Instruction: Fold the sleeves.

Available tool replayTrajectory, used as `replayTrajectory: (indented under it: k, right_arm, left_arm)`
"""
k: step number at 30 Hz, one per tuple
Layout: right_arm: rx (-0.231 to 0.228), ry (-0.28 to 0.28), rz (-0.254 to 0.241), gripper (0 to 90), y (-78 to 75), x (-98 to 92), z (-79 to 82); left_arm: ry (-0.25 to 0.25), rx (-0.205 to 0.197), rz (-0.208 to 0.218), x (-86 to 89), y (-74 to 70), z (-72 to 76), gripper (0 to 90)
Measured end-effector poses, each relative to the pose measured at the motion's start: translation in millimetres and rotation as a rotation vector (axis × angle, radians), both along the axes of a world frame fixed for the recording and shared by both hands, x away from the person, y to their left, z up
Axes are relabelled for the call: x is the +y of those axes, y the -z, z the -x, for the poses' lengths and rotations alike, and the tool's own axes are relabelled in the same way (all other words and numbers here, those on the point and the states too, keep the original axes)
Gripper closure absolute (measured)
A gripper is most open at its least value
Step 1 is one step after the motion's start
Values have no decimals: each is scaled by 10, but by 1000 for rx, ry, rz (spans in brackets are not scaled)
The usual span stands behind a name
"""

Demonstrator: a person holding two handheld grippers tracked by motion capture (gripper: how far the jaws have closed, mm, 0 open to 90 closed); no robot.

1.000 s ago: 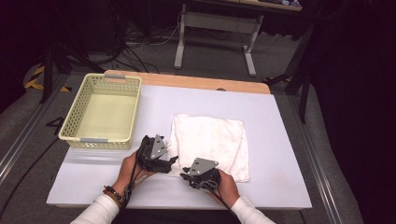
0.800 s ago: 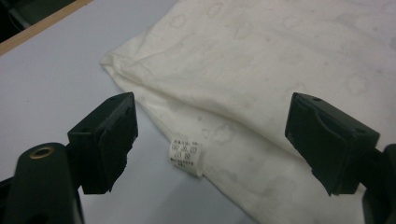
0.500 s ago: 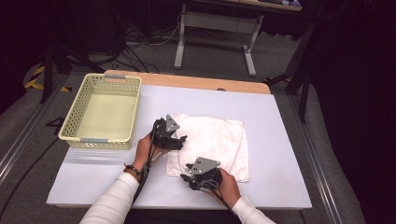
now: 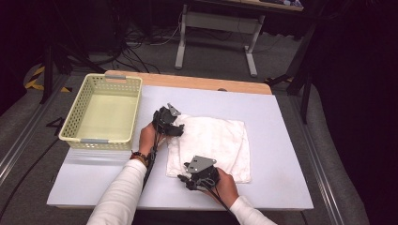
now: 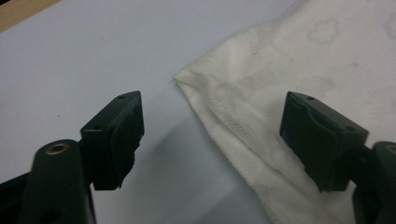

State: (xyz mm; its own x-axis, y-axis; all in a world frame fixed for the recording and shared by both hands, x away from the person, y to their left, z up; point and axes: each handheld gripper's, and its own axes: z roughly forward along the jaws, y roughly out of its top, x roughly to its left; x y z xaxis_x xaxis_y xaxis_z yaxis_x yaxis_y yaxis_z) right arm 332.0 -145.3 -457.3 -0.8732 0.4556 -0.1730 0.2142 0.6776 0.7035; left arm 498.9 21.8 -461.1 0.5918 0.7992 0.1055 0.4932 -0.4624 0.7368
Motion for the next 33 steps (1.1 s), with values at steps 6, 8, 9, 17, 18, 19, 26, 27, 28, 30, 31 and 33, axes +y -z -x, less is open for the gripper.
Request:
replayTrajectory:
  k: [6,8,9,17,18,19,26,27,28,30,31,33]
  right_arm:
    - [-25,25,5,771,10,-15,-10]
    - [-40,26,15,800,12,-19,-8]
    - [-42,29,14,809,13,-20,-7]
    - [-63,28,20,822,22,-15,18]
    - [-71,22,24,823,24,-14,19]
    - [-71,24,24,824,25,-11,28]
    - [-48,4,0,824,19,-38,1]
    - [-45,2,1,826,16,-41,-2]
    - [-43,-2,-2,829,16,-46,-6]
    - [-41,-2,-4,832,15,-49,-6]
    - [-40,-2,-4,833,15,-49,-6]
    - [-43,-1,-5,836,15,-50,-2]
  left_arm:
    - [9,62,59,45,7,-29,342]
    - [20,78,73,57,6,-30,379]
    - [27,85,80,50,4,-22,416]
    - [-37,77,75,55,1,-76,318]
    - [-47,66,68,49,-2,-90,318]
    - [-62,54,66,31,0,-115,313]
    - [-13,71,69,-20,-8,-206,373]
    - [0,75,79,-21,-8,-206,454]
    - [2,72,75,-26,-9,-201,521]
    - [14,76,79,-39,-11,-192,617]
    - [18,77,81,-48,-11,-187,649]
    - [27,78,86,-61,-11,-176,728]
